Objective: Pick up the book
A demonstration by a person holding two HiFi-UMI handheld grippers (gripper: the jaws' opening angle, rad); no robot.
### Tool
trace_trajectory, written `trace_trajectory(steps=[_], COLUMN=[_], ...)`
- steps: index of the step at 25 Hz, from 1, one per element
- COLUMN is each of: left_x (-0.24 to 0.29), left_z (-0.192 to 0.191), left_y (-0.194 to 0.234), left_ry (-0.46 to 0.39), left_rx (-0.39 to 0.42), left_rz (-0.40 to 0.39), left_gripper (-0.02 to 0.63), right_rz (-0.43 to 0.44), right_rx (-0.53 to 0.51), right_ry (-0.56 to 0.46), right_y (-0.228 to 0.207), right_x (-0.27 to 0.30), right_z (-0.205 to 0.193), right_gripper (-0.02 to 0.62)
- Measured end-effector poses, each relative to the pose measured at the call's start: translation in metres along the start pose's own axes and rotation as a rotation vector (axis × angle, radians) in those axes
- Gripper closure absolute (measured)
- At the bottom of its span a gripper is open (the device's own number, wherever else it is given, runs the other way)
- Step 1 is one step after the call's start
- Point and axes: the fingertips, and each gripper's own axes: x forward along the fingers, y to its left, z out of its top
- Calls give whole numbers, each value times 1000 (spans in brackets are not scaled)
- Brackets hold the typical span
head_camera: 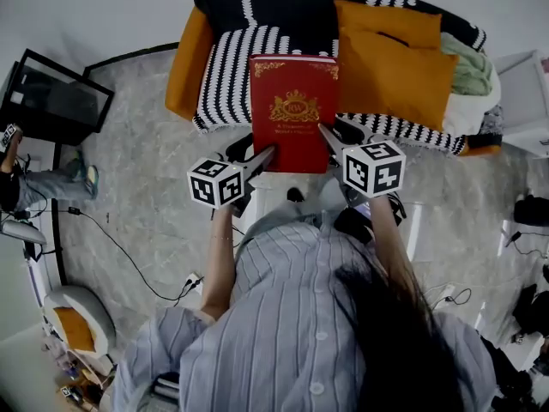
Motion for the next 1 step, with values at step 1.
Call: trace_trajectory(steps=[1], left_x=[2], left_z=[1], left_y=[0], left_ry=[-2], left_rx=[2], left_rz=[-1], left_gripper=[341], right_rz=[-1], right_rx=[-2], right_ry=[-1], right_y=[-2], right_x=[0], right_z=[1], right_gripper=[471])
